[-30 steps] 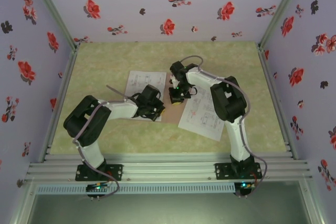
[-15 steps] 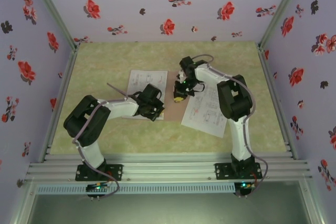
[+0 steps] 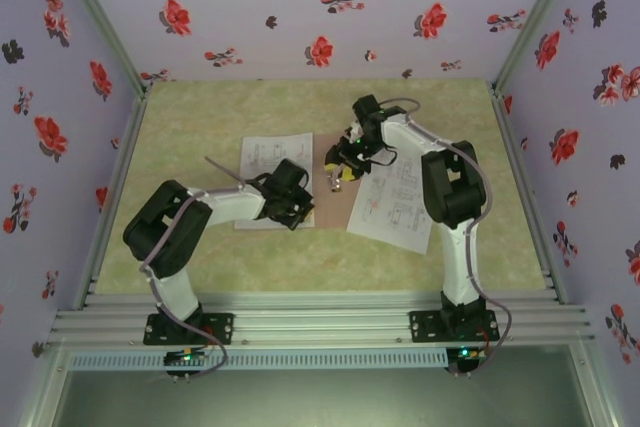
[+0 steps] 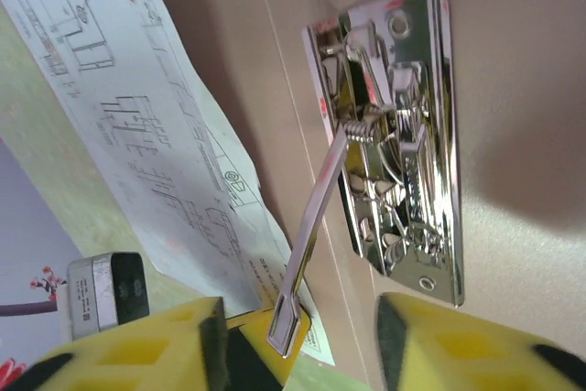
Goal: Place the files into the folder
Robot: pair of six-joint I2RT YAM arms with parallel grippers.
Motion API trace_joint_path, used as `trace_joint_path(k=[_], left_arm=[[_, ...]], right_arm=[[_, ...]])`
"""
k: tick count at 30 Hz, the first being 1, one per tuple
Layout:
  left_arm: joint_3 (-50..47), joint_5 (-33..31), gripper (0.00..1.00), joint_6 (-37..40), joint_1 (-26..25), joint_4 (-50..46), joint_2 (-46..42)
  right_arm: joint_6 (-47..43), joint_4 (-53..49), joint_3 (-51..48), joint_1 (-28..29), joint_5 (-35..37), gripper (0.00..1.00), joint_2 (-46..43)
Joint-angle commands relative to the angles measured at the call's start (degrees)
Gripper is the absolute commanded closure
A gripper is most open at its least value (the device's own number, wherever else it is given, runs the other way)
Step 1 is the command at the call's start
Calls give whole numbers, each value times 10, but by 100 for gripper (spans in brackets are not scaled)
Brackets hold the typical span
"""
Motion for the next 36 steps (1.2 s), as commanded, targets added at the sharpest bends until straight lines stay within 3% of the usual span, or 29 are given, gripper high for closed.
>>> trace_joint_path(k=[1, 8, 13, 17, 19, 22, 26, 31, 36], left_arm=[[15, 1, 100, 29, -3, -51, 28], [104, 9, 85, 75, -3, -100, 28], [157, -21, 69, 91, -3, -166, 3], [182, -2, 72, 82, -3, -149, 5], [193, 19, 79, 64, -4, -141, 17], [167, 27, 80, 1, -5, -100, 11], [141, 3, 49, -60, -5, -10, -1], [165, -36, 43, -122, -12, -1, 1], [180, -43, 47, -193, -14, 41, 35]], right_arm=[[33, 20, 29, -10, -8, 45, -33], [47, 29, 27, -31, 27, 41, -76], [74, 96, -69, -67, 75, 42, -149], [87, 125, -150, -101, 110, 46, -197], [89, 127, -171, -109, 103, 46, -199], [88, 127, -188, -109, 99, 44, -196], [118, 174, -210, -106, 67, 40, -188], [124, 167, -202, -95, 56, 40, -147], [122, 163, -200, -86, 68, 41, -123]])
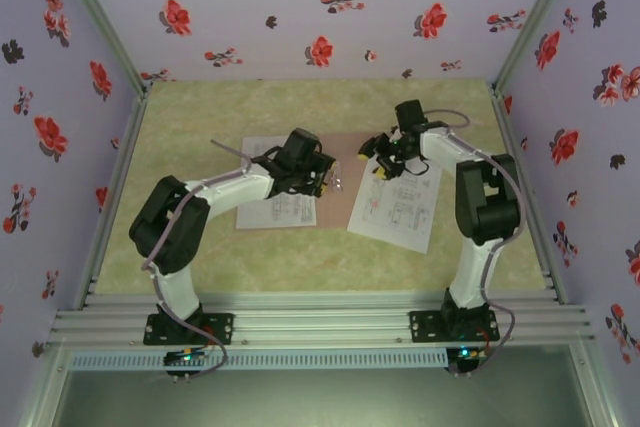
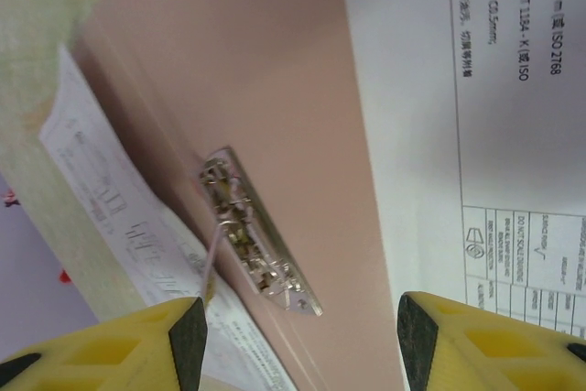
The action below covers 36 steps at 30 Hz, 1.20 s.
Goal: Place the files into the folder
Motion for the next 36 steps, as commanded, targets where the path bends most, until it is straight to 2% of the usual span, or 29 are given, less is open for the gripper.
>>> trace_joint_path(k=[1, 10, 14, 16, 18, 21, 23, 28, 36], left_arm=[[36, -20, 47, -67, -5, 41, 24], [80, -13, 48, -73, 2, 1, 54], [106, -29, 47, -43, 3, -75, 29], [88, -39, 44, -56, -3, -98, 2], [53, -37, 42, -89, -10, -92, -20], [14, -31, 34, -117, -11, -64, -27], [6, -32, 34, -133, -10, -39, -16], [41, -35, 34, -152, -6, 19, 43], [113, -42, 36, -123, 17, -6, 101]], right_arm=[[11, 2, 5, 7, 2, 41, 17], [-7, -21, 3, 9, 16, 41, 41], [-10, -20, -4, 10, 20, 41, 39], [-13, -23, -3, 11, 23, 41, 39], [-13, -24, -3, 11, 23, 41, 40], [-16, -27, 0, 12, 22, 41, 46], [-17, -28, 1, 13, 22, 41, 49], [-27, -39, 8, 17, 23, 41, 59], [-36, -47, 3, 17, 26, 41, 59]])
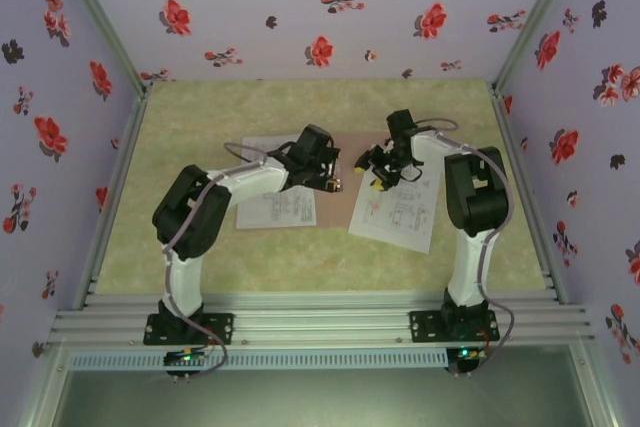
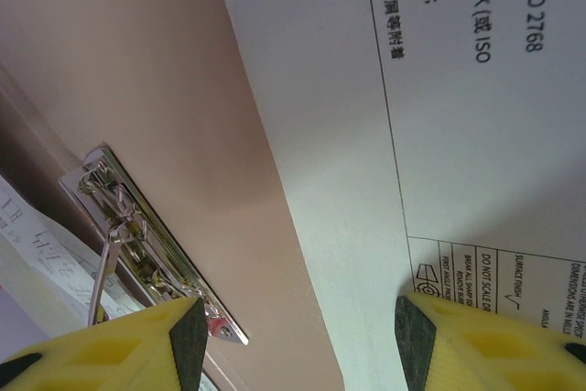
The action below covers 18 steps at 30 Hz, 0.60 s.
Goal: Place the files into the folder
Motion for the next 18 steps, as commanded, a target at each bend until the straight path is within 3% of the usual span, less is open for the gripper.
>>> trace_joint_path(k=[1, 11, 18], left_arm=[[38, -25, 36, 23, 21, -11, 11], [138, 19, 36, 85, 63, 33, 93], [128, 47, 35, 127, 74, 58, 80]], right_arm=[[-14, -26, 1, 3, 13, 41, 10], [-19, -25, 6, 11, 6, 41, 19], [-57, -66, 54, 12, 2, 41, 16]])
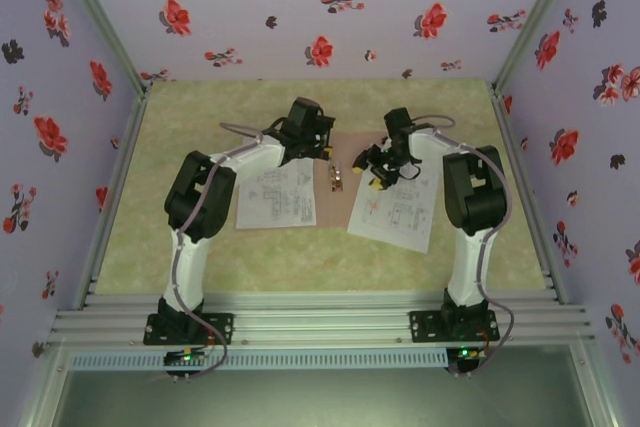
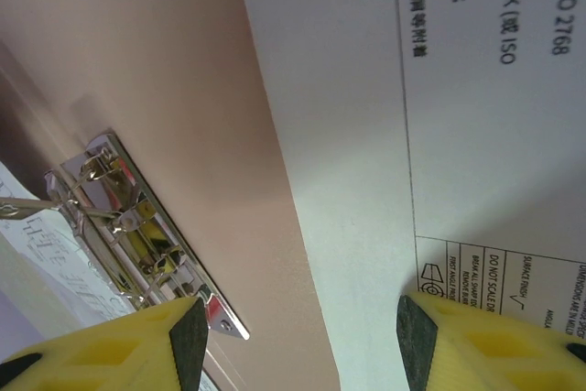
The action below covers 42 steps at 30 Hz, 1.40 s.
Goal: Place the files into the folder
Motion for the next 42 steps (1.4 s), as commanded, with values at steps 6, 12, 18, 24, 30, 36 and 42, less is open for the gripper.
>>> trace_joint_path(k=[6, 12, 18, 24, 30, 36, 42], left_arm=[[-29, 14, 37, 112, 9, -23, -67], [-148, 7, 61, 108, -15, -23, -138], [-203, 8, 81, 89, -50, -20, -142], [-210, 20, 86, 88, -70, -22, -110], [-210, 30, 87, 105, -77, -37, -85], [-235, 33, 89, 121, -77, -46, -80], [-275, 35, 90, 139, -72, -53, -90]], right_arm=[[-7, -45, 19, -2, 67, 41, -59], [30, -32, -55, -41, 118, 66, -93], [22, -84, -17, -43, 142, 79, -45], [1, -95, 39, -41, 144, 78, 7], [-22, -120, 89, -33, 139, 77, 53], [-39, -147, 135, -18, 136, 77, 83], [-59, -173, 178, 3, 139, 76, 107]])
